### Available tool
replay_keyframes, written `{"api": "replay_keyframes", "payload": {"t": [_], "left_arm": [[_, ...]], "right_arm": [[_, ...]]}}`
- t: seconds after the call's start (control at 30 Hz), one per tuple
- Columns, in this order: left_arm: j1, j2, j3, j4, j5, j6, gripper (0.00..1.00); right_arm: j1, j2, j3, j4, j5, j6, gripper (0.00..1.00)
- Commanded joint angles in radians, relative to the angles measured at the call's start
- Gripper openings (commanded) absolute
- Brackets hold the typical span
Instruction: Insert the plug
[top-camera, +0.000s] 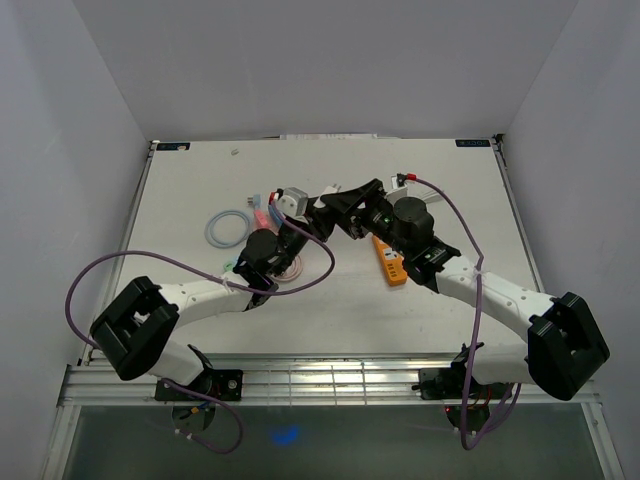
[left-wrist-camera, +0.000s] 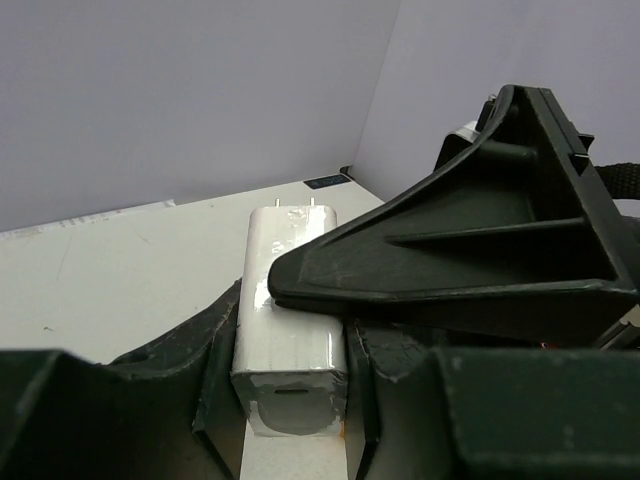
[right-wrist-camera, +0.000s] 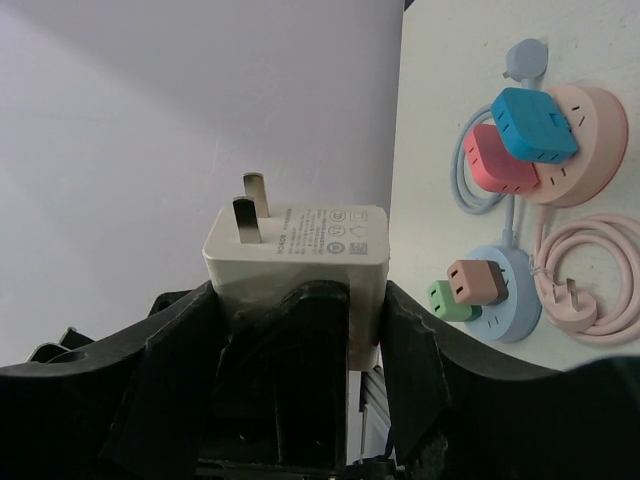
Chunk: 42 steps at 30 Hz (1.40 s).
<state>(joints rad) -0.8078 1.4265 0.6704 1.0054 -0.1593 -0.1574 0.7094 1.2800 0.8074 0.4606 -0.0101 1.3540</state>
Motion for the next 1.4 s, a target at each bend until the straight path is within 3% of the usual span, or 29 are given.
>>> {"api": "replay_keyframes", "payload": {"t": [0.0, 0.03, 0.07, 0.17, 0.2, 0.43, 0.6, 0.7, 0.87, 1.2, 1.37], "left_arm": [[0.009, -0.021, 0.003, 0.048, 0.023, 0.002, 0.0], [0.007, -0.031, -0.005, 0.052, 0.029, 0.004, 0.0], [0.007, -0.037, -0.012, 0.052, 0.041, 0.004, 0.0], [0.007, -0.075, -0.048, 0.035, 0.058, 0.004, 0.0], [0.007, -0.089, -0.06, 0.026, 0.06, 0.001, 0.0], [0.009, -0.267, -0.135, -0.166, 0.063, -0.016, 0.0], [0.021, -0.344, 0.009, -0.575, 0.131, -0.045, 0.0], [0.021, -0.304, 0.188, -0.842, 0.243, -0.028, 0.0], [0.021, -0.101, 0.507, -1.251, 0.38, 0.062, 0.0], [0.024, 0.199, 0.938, -1.591, 0.503, 0.275, 0.0], [0.048, 0.232, 0.988, -1.614, 0.491, 0.259, 0.0]], "right_arm": [[0.01, -0.024, 0.024, 0.081, -0.025, 0.002, 0.53], [0.007, -0.025, 0.024, 0.082, -0.027, 0.0, 0.62], [0.002, -0.025, 0.026, 0.079, -0.027, -0.003, 0.79], [-0.024, -0.034, 0.038, 0.036, -0.027, -0.016, 0.97], [-0.034, -0.045, 0.036, 0.03, -0.028, -0.022, 0.98], [-0.183, -0.145, -0.014, -0.08, -0.057, -0.114, 0.94], [-0.342, -0.26, -0.062, -0.242, -0.132, -0.325, 0.95], [-0.402, -0.301, -0.047, -0.369, -0.16, -0.461, 0.97], [-0.442, -0.335, -0.051, -0.485, -0.162, -0.697, 0.99], [-0.458, -0.479, -0.172, -0.602, -0.091, -0.943, 1.0], [-0.458, -0.402, -0.188, -0.66, -0.119, -1.056, 0.97]]}}
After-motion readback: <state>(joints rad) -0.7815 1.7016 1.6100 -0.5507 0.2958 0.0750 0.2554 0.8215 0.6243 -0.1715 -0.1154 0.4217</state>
